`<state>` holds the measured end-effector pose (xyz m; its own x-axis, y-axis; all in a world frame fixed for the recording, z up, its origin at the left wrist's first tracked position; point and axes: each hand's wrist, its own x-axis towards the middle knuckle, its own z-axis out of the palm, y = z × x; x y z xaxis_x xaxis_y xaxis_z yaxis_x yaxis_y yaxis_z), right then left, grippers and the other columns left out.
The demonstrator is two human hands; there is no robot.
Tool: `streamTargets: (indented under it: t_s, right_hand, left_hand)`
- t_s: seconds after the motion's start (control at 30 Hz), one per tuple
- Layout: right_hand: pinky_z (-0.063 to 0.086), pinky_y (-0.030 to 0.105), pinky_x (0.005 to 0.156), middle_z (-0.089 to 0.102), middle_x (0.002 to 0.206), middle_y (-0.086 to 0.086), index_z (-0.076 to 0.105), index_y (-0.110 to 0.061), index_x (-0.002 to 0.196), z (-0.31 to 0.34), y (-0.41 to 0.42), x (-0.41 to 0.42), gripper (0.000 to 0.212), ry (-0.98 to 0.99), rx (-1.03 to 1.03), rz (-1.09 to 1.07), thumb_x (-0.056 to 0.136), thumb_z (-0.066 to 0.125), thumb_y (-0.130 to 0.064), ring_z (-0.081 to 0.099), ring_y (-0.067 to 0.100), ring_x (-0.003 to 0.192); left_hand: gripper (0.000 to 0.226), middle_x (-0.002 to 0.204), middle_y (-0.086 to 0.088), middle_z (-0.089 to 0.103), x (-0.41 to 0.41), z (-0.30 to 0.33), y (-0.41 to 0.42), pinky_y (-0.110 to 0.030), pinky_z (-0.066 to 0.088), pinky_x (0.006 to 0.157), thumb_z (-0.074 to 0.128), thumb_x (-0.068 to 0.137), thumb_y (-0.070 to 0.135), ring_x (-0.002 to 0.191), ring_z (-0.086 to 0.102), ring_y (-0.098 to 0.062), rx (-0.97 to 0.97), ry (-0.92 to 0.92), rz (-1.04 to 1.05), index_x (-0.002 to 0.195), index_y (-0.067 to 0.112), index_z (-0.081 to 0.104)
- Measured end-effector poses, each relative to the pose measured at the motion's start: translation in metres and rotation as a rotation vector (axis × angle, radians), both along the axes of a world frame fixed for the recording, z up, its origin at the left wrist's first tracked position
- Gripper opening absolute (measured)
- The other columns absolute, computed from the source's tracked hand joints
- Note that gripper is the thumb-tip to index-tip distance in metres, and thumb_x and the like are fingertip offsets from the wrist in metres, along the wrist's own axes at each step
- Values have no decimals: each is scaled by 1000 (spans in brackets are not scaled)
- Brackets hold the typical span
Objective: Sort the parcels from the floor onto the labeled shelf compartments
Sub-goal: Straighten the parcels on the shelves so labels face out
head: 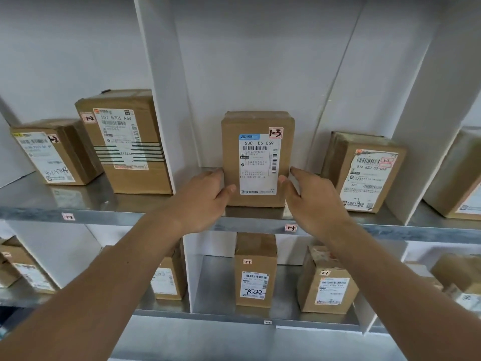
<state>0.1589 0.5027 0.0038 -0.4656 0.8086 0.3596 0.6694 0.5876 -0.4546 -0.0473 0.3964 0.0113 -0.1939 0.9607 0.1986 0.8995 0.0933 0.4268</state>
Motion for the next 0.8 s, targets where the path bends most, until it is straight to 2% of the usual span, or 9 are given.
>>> streamTargets:
  t_s: [0.1,0.17,0.23,0.37,0.43,0.5,0.67,0.73,0.8]
  right_hand:
    - [53,36,67,72,92,1,65,-18,108,-3,10,-3,38,52,-22,5,108,38,-45,64,22,79]
    - [38,24,55,62,75,-7,65,-20,103,-5,14,-4,33,74,-32,0,109,41,-41,56,11,65]
    - [30,20,52,54,67,-13,64,-23,96,-6,17,-5,29,86,-32,-13,110,43,-38,51,6,60]
    - [36,19,56,65,77,-9,70,-20,104,-10,26,-10,32,134,-26,11,108,45,-39,55,6,66]
    - [46,26,63,73,88,-4,73,-19,110,-11,30,-13,33,160,-27,26,108,47,-38,61,11,73]
    - [54,32,76,77,101,-2,73,-18,115,-11,32,-15,32,188,-47,32,108,48,-36,65,16,82]
    - [40,1,63,75,114,-9,72,-19,121,-12,38,-21,30,211,-99,37,108,49,-35,59,5,82]
    - [38,-4,63,74,117,-9,71,-20,120,-13,41,-22,28,231,-113,47,108,51,-35,59,4,86]
    - [38,-3,68,74,121,-10,70,-21,122,-14,43,-24,27,246,-127,59,108,51,-35,59,3,91]
  left_hand:
    - [22,102,2,62,-5,-6,12,-20,43,68,42,111,32,86,61,-9,63,55,18,106,15,55]
    - [23,89,6,56,-8,-9,18,-17,36,60,42,111,30,75,55,-5,99,96,23,99,15,53]
    - [25,84,4,57,-12,-12,22,-23,34,58,42,111,29,71,55,-7,131,99,19,94,13,52]
    - [26,78,-1,63,-15,-15,28,-22,37,55,44,110,27,66,59,-15,155,74,20,88,15,51]
    - [25,75,1,61,-14,-15,29,-19,35,52,46,110,26,63,58,-14,160,63,24,87,17,49]
    - [22,76,4,61,-13,-14,31,-17,38,53,48,109,25,64,58,-11,162,27,21,88,19,50]
    - [10,89,13,63,-15,-17,39,-13,42,61,50,109,23,76,62,-9,158,-20,17,99,22,52]
    - [9,103,8,69,-16,-17,42,-23,53,73,50,109,24,86,66,-13,153,-36,22,108,18,57]
    - [14,113,5,71,-16,-15,44,-31,56,82,50,109,24,93,68,-17,142,-48,34,115,16,59]
